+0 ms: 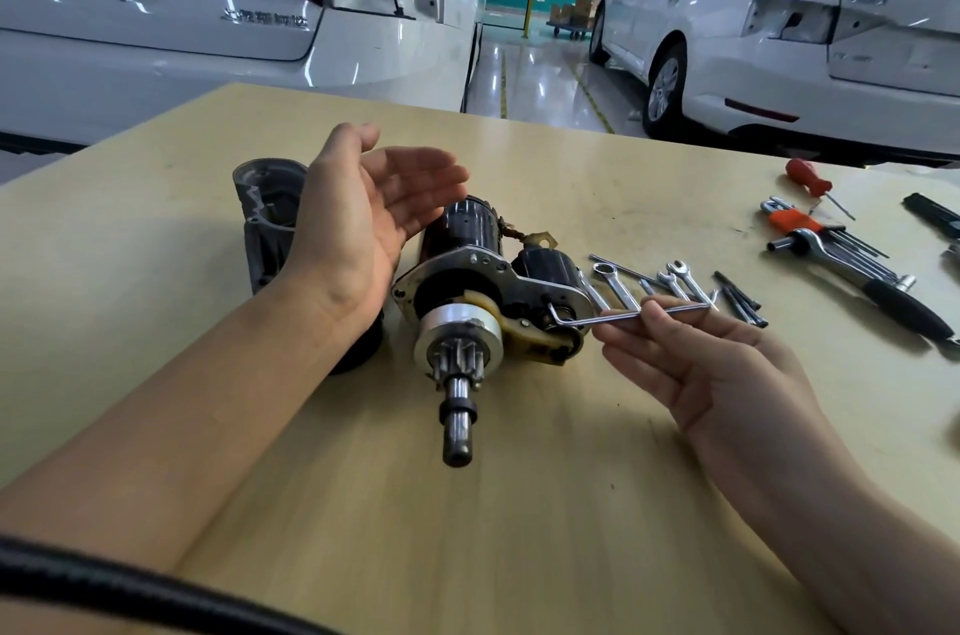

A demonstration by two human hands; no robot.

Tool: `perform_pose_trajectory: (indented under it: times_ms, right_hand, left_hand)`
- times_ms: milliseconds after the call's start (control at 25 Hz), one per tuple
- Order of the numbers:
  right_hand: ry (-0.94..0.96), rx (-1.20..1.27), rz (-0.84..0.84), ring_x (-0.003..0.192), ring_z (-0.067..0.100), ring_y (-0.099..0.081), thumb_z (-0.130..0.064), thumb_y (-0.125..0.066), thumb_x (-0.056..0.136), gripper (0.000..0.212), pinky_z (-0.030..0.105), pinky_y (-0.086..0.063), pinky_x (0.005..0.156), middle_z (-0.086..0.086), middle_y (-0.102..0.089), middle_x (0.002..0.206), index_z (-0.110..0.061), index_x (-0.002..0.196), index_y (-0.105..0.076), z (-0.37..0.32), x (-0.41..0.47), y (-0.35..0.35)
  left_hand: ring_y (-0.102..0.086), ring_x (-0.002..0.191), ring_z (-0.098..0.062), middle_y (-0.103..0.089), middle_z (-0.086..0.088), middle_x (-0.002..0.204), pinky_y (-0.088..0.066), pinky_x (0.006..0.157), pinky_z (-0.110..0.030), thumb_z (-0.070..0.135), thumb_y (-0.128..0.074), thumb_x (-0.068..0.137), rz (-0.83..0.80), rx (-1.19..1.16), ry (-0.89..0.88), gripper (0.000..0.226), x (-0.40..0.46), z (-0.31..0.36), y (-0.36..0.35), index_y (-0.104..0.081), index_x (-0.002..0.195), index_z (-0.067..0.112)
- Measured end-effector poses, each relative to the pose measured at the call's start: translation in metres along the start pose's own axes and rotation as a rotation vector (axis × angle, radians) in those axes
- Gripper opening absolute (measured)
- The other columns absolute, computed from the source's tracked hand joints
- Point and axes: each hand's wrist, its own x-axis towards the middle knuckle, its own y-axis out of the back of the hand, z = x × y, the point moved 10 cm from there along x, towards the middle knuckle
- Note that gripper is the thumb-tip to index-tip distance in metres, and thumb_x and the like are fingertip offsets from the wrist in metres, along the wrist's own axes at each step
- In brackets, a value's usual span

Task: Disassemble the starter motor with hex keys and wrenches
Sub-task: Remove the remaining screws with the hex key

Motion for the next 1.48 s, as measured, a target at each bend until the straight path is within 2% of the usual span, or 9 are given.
perform_pose_trajectory:
  times_ms: [560, 720, 920, 1040, 1160, 1240, 1320, 1400, 1480]
  right_hand:
    - [0.084, -0.054, 0.002, 0.082, 0.030, -0.073, -0.010, -0.064, 0.075, 0.020, 0.025, -0.057, 0.064, 0.021, -0.073, 0.087, 0.002, 0.092, -0.063, -0.009, -0.004, -0.002]
    - [0.117, -0.125, -0.005, 0.078, 0.029, -0.073, -0.006, -0.062, 0.082, 0.004, 0.024, -0.057, 0.062, 0.018, -0.074, 0.083, -0.003, 0.083, -0.066, -0.020, -0.003, -0.008]
    - [0.334, -0.493, -0.118, 0.064, 0.021, -0.073, 0.004, -0.063, 0.085, 0.013, 0.025, -0.059, 0.059, 0.006, -0.074, 0.070, -0.008, 0.081, -0.066, -0.066, -0.006, -0.046]
    - [0.459, -0.749, -0.199, 0.060, 0.018, -0.071, 0.003, -0.067, 0.085, 0.020, 0.037, -0.061, 0.063, 0.003, -0.072, 0.066, -0.015, 0.075, -0.067, -0.084, -0.013, -0.080]
    - [0.656, -1.184, -0.251, 0.061, 0.021, -0.064, -0.008, -0.066, 0.083, 0.015, 0.038, -0.056, 0.065, 0.002, -0.067, 0.064, -0.019, 0.073, -0.066, -0.083, -0.023, -0.126]
    - [0.768, -1.462, -0.302, 0.056, 0.021, -0.049, -0.012, -0.063, 0.080, 0.018, 0.033, -0.047, 0.056, 0.000, -0.054, 0.061, -0.018, 0.064, -0.056, -0.072, -0.030, -0.156]
    - [0.813, -1.578, -0.355, 0.053, 0.019, -0.039, -0.011, -0.061, 0.079, 0.033, 0.027, -0.033, 0.045, -0.002, -0.039, 0.059, -0.020, 0.057, -0.038, -0.062, -0.037, -0.173]
    - [0.836, -1.561, -0.354, 0.056, 0.023, -0.047, -0.010, -0.060, 0.080, 0.024, 0.031, -0.038, 0.047, 0.000, -0.045, 0.060, -0.018, 0.061, -0.048, -0.063, -0.034, -0.170]
    - [0.733, -1.235, -0.298, 0.065, 0.026, -0.063, -0.008, -0.062, 0.085, 0.012, 0.035, -0.053, 0.060, 0.004, -0.064, 0.067, -0.017, 0.078, -0.067, -0.074, -0.025, -0.144]
  left_hand:
    - [-0.071, 0.085, -0.021, -0.075, -0.010, 0.083, -0.048, 0.091, -0.033, 0.029, -0.024, 0.100, -0.005, 0.018, -0.005, 0.052, -0.001, 0.000, -0.003, -0.067, 0.082, 0.006]
    - [-0.071, 0.083, -0.020, -0.075, -0.009, 0.082, -0.050, 0.087, -0.030, 0.028, -0.024, 0.100, -0.006, 0.030, -0.012, 0.051, -0.001, 0.001, -0.003, -0.066, 0.081, 0.006]
    - [-0.071, 0.084, -0.020, -0.075, -0.010, 0.082, -0.049, 0.084, -0.029, 0.028, -0.024, 0.100, -0.009, 0.034, -0.015, 0.052, -0.001, 0.000, -0.003, -0.067, 0.081, 0.006]
    - [-0.071, 0.084, -0.020, -0.075, -0.010, 0.083, -0.049, 0.085, -0.030, 0.029, -0.024, 0.100, -0.009, 0.032, -0.008, 0.052, 0.001, 0.000, -0.002, -0.067, 0.081, 0.006]
    - [-0.071, 0.080, -0.019, -0.074, -0.009, 0.079, -0.048, 0.085, -0.031, 0.029, -0.025, 0.100, -0.002, 0.009, 0.005, 0.052, 0.001, -0.001, -0.002, -0.066, 0.080, 0.005]
    - [-0.069, 0.070, -0.015, -0.073, -0.005, 0.072, -0.047, 0.080, -0.031, 0.029, -0.025, 0.100, 0.000, -0.019, 0.011, 0.051, -0.001, -0.001, -0.003, -0.065, 0.080, 0.005]
    - [-0.067, 0.062, -0.012, -0.071, -0.003, 0.066, -0.045, 0.073, -0.030, 0.029, -0.025, 0.100, 0.004, -0.025, 0.012, 0.050, -0.001, 0.000, -0.003, -0.064, 0.080, 0.004]
    - [-0.067, 0.062, -0.012, -0.071, -0.004, 0.067, -0.045, 0.072, -0.030, 0.029, -0.025, 0.100, 0.007, -0.028, 0.015, 0.051, -0.002, -0.001, -0.002, -0.064, 0.080, 0.004]
    - [-0.069, 0.070, -0.015, -0.073, -0.007, 0.073, -0.047, 0.079, -0.031, 0.029, -0.025, 0.100, 0.000, -0.012, 0.019, 0.051, -0.002, -0.001, -0.003, -0.065, 0.080, 0.004]
